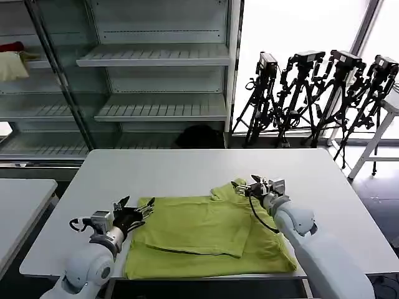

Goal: Fold and organize the clothes.

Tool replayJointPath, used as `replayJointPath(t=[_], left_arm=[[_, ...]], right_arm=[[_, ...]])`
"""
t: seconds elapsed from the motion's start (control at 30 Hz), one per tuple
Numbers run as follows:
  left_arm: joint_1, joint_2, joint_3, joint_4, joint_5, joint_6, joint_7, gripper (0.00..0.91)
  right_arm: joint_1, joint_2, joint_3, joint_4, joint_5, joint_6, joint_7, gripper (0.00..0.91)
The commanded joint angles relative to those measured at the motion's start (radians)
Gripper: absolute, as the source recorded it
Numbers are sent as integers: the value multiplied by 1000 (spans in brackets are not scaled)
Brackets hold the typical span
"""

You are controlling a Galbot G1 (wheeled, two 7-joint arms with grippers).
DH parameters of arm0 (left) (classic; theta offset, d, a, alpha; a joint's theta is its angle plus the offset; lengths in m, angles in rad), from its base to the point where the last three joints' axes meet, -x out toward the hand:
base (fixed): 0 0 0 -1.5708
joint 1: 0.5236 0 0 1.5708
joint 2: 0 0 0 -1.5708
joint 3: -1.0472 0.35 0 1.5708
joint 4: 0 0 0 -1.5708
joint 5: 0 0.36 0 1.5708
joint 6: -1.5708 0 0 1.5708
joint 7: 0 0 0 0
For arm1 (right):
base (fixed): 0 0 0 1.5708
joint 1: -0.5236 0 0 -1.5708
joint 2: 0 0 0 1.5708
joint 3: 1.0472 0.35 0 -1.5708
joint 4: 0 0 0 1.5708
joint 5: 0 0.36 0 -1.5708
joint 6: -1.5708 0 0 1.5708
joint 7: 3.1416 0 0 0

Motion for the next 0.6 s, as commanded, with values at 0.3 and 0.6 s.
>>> replayJointPath(t=[0.3, 0.6], left_arm=[[-103, -25, 35, 203, 32, 9, 25, 907], [-102, -40, 47, 215, 39, 8, 31, 242]], right_arm=[[56, 47, -26, -106, -27, -12, -40, 907], [45, 51, -21, -107, -33, -12, -49, 544]])
